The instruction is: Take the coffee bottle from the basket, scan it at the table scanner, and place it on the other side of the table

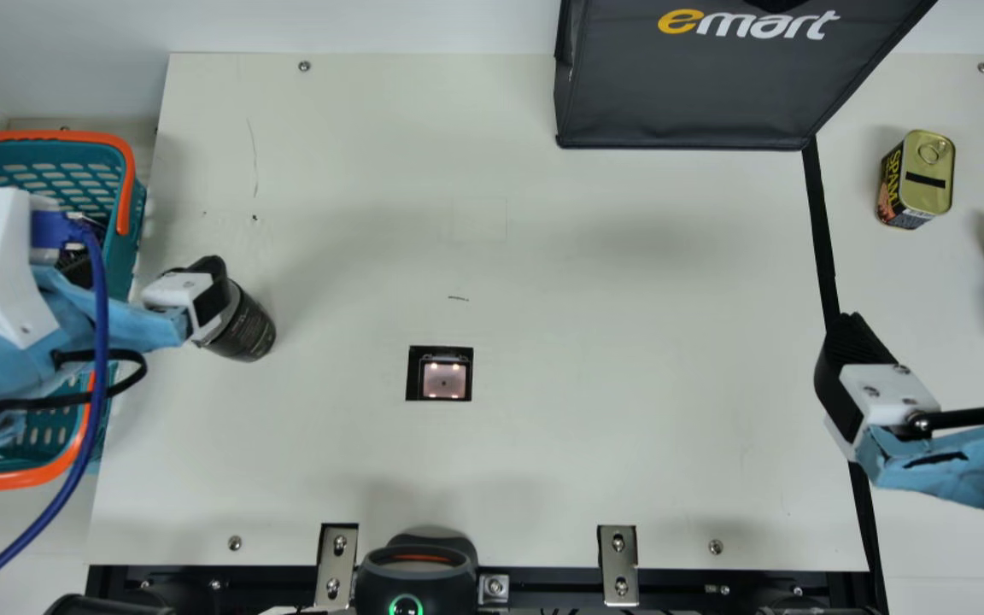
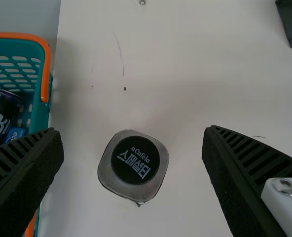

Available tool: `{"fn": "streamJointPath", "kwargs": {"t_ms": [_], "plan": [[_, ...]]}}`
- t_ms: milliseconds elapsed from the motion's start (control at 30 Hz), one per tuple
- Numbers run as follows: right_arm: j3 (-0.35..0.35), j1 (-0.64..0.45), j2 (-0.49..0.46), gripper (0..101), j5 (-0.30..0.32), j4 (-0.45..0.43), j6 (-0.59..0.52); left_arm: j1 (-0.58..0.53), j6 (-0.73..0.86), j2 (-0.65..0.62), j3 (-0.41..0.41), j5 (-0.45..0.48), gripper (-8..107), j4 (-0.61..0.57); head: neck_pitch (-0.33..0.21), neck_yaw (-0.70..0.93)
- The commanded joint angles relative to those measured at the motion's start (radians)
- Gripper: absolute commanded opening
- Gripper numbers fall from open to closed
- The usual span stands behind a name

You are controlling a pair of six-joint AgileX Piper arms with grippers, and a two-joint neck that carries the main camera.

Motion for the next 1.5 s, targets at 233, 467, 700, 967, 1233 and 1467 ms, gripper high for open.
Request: {"fn": "streamJointPath", "kwargs": {"t_ms": [233, 467, 700, 967, 1233, 1467], "plan": [[0.000, 0.000, 0.000, 95, 0.000, 0.000, 0.000, -0.049, -0.076, 0.008, 0.088, -0.078, 90, 0.070, -0.027, 0.000], [0.000, 0.000, 0.000, 95, 0.000, 0.000, 0.000, -0.069, -0.115, 0.009, 0.139, -0.136, 90, 0.105, -0.027, 0.000], [0.000, 0.000, 0.000, 95, 0.000, 0.000, 0.000, -0.075, -0.142, 0.007, 0.168, -0.180, 90, 0.121, -0.027, 0.000], [0.000, 0.000, 0.000, 95, -0.001, 0.000, 0.000, -0.076, -0.155, 0.004, 0.184, -0.198, 43, 0.132, -0.027, 0.000], [0.000, 0.000, 0.000, 95, -0.001, 0.000, 0.000, -0.103, -0.168, -0.002, 0.159, -0.164, -8, 0.111, -0.027, 0.000], [0.000, 0.000, 0.000, 95, -0.001, 0.000, 0.000, -0.158, -0.177, 0.007, 0.094, -0.108, -8, 0.073, -0.027, 0.000]]}}
